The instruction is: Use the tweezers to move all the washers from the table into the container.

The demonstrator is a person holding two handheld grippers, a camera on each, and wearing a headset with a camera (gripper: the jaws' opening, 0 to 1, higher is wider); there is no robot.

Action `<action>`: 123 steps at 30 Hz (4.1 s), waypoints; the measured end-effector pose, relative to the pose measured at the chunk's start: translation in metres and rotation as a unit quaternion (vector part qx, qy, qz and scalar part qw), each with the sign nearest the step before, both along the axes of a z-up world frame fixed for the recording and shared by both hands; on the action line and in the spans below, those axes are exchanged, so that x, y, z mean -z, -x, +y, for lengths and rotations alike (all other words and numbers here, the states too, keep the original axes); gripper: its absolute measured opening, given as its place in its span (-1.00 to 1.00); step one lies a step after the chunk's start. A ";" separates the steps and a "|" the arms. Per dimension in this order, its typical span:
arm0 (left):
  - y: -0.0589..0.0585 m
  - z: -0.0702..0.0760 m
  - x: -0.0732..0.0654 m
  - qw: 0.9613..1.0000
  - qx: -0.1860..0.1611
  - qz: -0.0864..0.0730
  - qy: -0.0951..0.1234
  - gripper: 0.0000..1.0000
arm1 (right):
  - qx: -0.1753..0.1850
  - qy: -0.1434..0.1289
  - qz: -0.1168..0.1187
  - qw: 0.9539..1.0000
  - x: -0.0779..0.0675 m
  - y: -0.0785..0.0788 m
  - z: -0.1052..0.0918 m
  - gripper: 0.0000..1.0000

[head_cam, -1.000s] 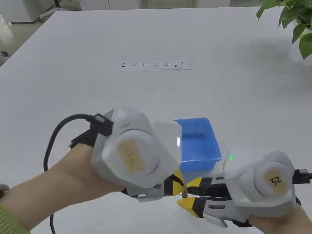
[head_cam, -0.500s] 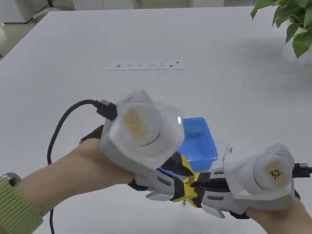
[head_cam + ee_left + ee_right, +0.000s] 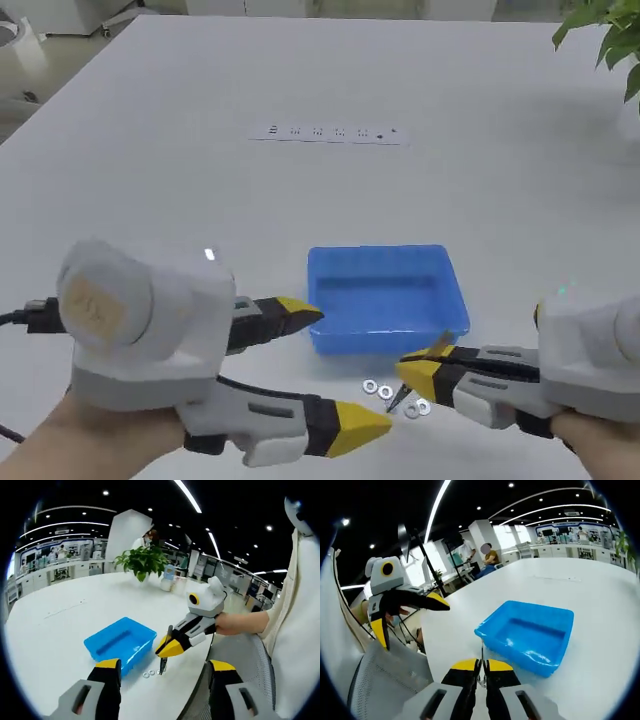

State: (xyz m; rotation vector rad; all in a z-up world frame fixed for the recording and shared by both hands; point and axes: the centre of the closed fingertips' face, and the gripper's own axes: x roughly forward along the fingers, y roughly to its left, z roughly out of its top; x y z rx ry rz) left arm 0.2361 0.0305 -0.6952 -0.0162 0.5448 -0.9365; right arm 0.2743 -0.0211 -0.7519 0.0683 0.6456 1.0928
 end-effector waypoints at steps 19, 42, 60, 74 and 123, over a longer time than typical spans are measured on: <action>-0.008 0.039 -0.014 0.992 -0.119 -0.033 0.033 0.97 | 0.019 0.017 -0.054 0.998 -0.060 -0.056 -0.011 -0.96; -0.007 0.049 -0.016 0.993 -0.113 -0.036 0.020 0.95 | 0.031 0.103 -0.055 0.993 0.000 -0.102 -0.015 -0.96; -0.006 0.058 -0.012 0.991 -0.126 -0.032 0.015 0.93 | 0.042 0.119 -0.061 0.990 0.008 -0.107 -0.023 -0.95; -0.007 0.055 -0.008 0.993 -0.117 -0.027 0.012 0.91 | 0.061 0.034 -0.091 0.993 -0.051 -0.077 -0.018 -0.95; 0.002 0.044 -0.002 0.996 -0.090 -0.019 0.000 0.84 | -0.084 0.103 -0.040 0.990 0.020 0.022 0.001 -0.94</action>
